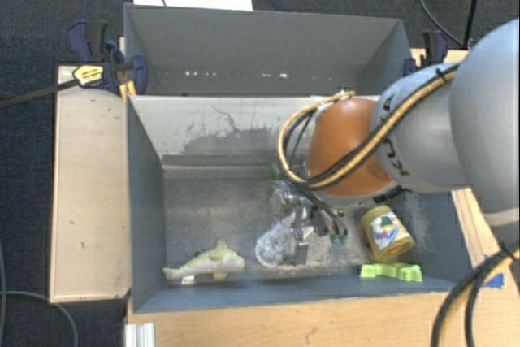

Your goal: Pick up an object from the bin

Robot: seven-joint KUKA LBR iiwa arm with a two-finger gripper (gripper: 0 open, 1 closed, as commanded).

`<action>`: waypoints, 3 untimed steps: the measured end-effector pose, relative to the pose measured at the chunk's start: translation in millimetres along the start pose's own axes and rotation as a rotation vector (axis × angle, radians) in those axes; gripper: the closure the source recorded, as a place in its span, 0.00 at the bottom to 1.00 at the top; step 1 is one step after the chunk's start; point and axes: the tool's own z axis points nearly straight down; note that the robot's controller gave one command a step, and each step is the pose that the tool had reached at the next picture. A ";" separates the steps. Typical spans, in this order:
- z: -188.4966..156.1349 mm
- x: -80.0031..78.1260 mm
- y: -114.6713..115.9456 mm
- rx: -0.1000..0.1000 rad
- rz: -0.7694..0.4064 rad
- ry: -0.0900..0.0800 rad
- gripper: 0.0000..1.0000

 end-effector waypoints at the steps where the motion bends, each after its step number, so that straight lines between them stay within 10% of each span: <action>1: -17.6 10.1 -33.8 0.001 -0.075 0.002 0.00; 2: 5.8 10.2 -25.1 0.001 -0.195 0.000 0.00; 3: 8.9 21.9 -49.3 0.001 -0.159 0.003 1.00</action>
Offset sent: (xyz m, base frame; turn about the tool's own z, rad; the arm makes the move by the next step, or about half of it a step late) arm -0.0084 -0.0227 -0.0091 -0.2017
